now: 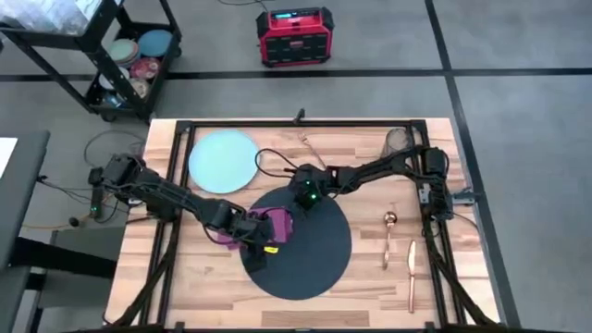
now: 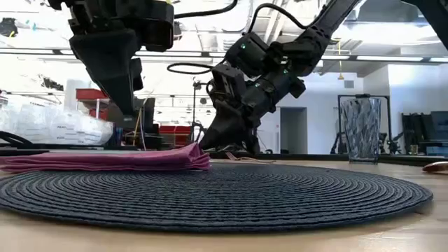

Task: Set table place
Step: Fold the pink table napkin

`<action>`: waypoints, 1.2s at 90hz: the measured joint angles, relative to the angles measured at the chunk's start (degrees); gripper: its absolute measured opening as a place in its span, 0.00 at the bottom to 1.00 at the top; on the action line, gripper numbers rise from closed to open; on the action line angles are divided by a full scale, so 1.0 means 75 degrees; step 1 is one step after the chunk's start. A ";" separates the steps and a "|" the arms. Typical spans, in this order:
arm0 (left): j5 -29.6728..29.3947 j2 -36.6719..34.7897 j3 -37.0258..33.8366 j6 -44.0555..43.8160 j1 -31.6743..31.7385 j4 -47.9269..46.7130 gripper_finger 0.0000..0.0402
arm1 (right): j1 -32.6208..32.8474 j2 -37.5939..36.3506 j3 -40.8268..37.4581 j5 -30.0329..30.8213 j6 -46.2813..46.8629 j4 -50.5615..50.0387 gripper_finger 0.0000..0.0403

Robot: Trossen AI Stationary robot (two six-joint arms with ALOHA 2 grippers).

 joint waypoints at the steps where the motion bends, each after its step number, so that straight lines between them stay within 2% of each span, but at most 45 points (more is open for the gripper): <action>1: -0.0006 0.0000 0.0000 0.0000 0.0000 0.0000 0.00 | 0.0009 0.0046 0.0006 -0.0006 0.0028 0.0047 0.00; 25: -0.0141 0.0000 0.0003 0.0000 -0.0018 0.0039 0.00 | 0.0101 0.0585 0.0464 -0.0252 0.0243 0.0209 0.00; 43: -0.0180 -0.0006 0.0005 -0.0003 -0.0023 0.0157 0.00 | -0.0505 0.0598 0.1072 0.0032 0.0499 0.0422 0.00; 52: -0.0396 -0.0006 0.0005 0.0028 -0.0025 0.0145 0.00 | -0.0858 0.0567 0.1074 0.0111 0.0993 0.0997 0.00; 62: -0.0919 -0.0046 0.0006 0.0137 -0.0029 -0.0084 0.00 | -0.0939 0.0272 0.1065 0.0150 0.1018 0.0576 0.00; 79: -0.2741 -0.0174 0.0009 0.0160 0.0073 -0.1474 0.00 | -0.0413 -0.0303 0.1071 0.0169 0.0187 -0.1012 0.00; 90: -0.2624 -0.0155 -0.0235 0.0486 0.0338 -0.2894 0.00 | 0.0243 -0.0406 0.1072 0.0013 -0.0153 -0.1968 0.00; 98: -0.2531 -0.0193 -0.0727 0.0471 0.0479 -0.3725 0.00 | 0.0763 -0.0388 0.1062 0.0268 -0.0309 -0.2192 0.00; 108: -0.2052 -0.0526 -0.1613 0.0150 0.0609 -0.3441 0.00 | 0.1089 -0.0383 0.1076 0.0458 -0.0287 -0.1556 0.00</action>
